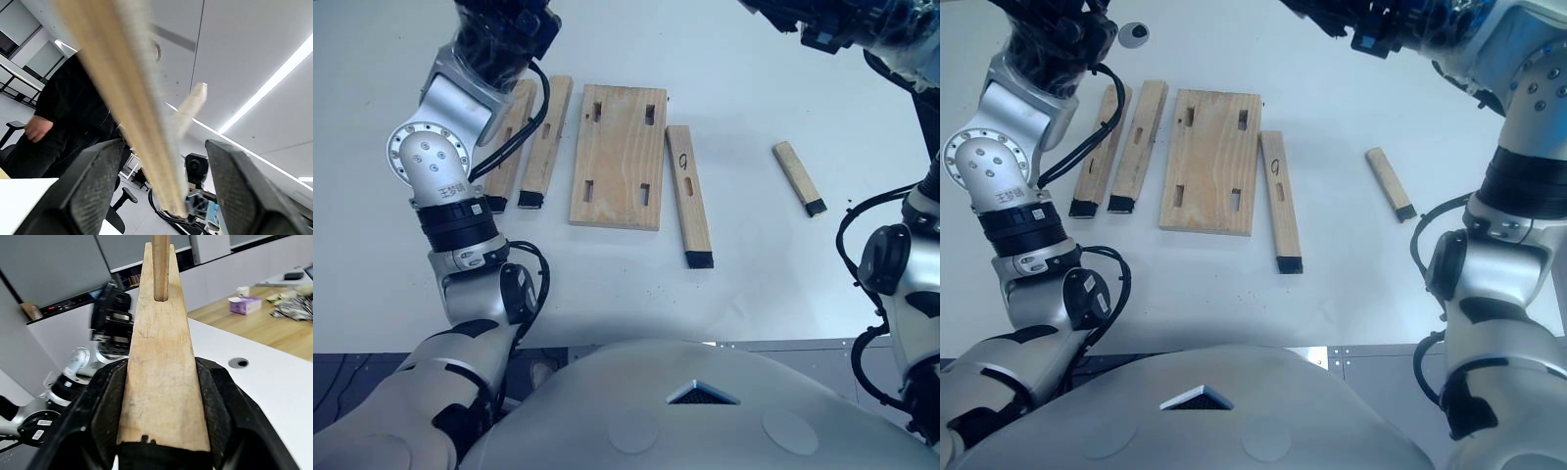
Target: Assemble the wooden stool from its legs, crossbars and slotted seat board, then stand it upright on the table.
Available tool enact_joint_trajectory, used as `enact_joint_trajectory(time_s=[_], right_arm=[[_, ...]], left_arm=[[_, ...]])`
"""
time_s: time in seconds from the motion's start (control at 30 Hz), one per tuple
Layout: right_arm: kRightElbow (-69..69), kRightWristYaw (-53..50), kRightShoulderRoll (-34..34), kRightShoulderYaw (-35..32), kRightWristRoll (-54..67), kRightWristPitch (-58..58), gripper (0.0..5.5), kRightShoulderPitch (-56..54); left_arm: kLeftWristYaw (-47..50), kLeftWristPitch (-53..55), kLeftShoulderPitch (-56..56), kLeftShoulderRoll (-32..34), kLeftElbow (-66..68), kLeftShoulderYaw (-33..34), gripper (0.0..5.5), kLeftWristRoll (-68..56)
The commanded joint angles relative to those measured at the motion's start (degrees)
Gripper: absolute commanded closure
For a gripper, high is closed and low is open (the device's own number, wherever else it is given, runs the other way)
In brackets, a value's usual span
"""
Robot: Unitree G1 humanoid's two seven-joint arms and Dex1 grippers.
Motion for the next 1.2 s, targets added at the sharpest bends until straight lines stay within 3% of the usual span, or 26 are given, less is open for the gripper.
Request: enact_joint_trajectory(time_s=[0.03,0.2,0.43,0.63,0.8,0.87,1.0,1.2], right_arm=[[-2.4,2.9,-1.4,1.3,1.8,-0.1,3.48,0.2],[-2.0,4.7,-1.7,2.8,1.8,0.8,3.48,2.3],[1.3,7.6,-1.8,0.8,6.9,5.9,3.48,2.0],[1.4,6.7,-1.2,1.8,6.8,5.8,3.48,1.9],[1.8,5.2,-1.1,3.6,4.9,3.6,2.62,2.5],[1.7,5.7,-2.5,7.7,-0.3,-1.0,2.3,4.0],[8.9,0.6,-4.5,12.7,-13.7,-11.6,2.27,6.7],[27.3,-19.6,0.9,1.0,-21.0,-26.4,3.05,-0.8]], left_arm=[[0.7,0.7,-2.5,0.2,1.9,1.2,2.45,-1.9],[0.1,1.3,-2.6,0.1,1.9,2.4,2.45,-4.8],[-3.3,4.0,-0.1,1.6,-0.9,3.9,3.38,-10.1],[-3.0,2.0,-1.0,1.1,-0.8,4.6,3.4,-9.4],[-1.8,-0.6,-2.9,2.1,0.6,6.9,3.4,-9.2],[-1.3,-0.8,-2.7,3.8,0.8,8.1,3.41,-8.9],[-4.6,1.8,1.8,15.1,-1.0,9.4,3.42,-4.1],[-14.1,5.3,11.9,29.6,-11.6,6.1,3.42,2.6]])
